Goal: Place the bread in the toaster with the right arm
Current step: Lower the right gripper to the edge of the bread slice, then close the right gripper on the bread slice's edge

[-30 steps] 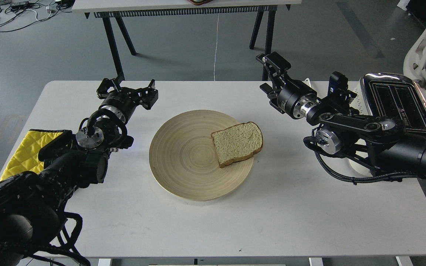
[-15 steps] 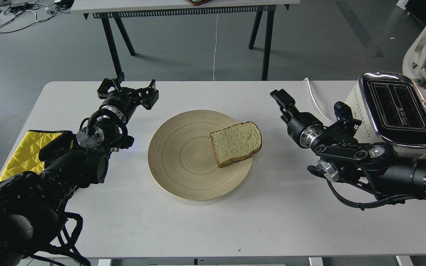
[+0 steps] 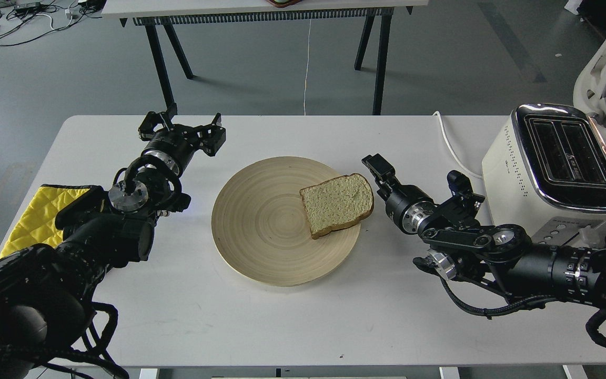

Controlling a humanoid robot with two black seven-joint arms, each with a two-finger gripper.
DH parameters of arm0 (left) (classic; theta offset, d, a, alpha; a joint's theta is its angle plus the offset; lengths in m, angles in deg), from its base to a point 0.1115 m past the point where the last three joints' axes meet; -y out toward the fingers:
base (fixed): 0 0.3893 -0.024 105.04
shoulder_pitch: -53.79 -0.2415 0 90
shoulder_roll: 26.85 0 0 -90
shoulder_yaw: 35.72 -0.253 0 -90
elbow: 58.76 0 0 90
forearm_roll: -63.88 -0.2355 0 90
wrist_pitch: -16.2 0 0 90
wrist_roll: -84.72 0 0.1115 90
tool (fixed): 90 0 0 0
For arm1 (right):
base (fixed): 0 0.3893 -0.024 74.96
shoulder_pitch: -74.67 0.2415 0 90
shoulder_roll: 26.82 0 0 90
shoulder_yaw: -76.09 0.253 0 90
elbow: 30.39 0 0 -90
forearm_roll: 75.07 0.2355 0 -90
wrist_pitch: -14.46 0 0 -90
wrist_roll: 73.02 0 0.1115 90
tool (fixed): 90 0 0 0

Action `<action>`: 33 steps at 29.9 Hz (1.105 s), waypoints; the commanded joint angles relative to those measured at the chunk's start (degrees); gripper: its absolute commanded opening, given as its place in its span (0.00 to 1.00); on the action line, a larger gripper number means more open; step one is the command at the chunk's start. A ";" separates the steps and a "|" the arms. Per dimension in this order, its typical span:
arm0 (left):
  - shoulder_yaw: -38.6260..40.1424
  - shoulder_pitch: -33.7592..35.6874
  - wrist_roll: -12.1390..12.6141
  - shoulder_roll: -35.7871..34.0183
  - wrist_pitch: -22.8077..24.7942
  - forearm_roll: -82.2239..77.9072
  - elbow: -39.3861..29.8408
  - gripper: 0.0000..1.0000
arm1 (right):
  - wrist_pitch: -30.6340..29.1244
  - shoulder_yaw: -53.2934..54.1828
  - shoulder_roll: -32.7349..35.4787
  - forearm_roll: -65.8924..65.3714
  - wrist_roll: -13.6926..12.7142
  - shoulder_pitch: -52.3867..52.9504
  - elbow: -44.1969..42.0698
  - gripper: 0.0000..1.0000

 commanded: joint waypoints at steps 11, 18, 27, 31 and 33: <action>0.00 -0.02 0.00 -0.01 0.00 0.00 0.00 1.00 | -1.31 -0.27 -0.97 -1.14 -0.63 -0.03 0.60 0.70; 0.00 -0.02 0.00 -0.01 0.00 0.00 0.00 1.00 | -1.93 -1.15 -1.06 -1.41 -0.63 -0.29 0.60 0.49; 0.00 -0.02 0.00 -0.01 0.00 0.00 0.00 1.00 | -2.01 -1.06 -0.89 -1.32 -0.63 -0.29 0.69 0.30; 0.09 -0.02 0.00 -0.01 0.00 0.00 0.00 1.00 | -1.92 -0.89 -0.89 -1.23 -0.54 -0.20 1.04 0.27; 0.00 -0.02 0.00 -0.01 0.00 0.00 0.00 1.00 | -1.92 -0.80 -0.80 -1.23 -0.54 -0.12 1.13 0.27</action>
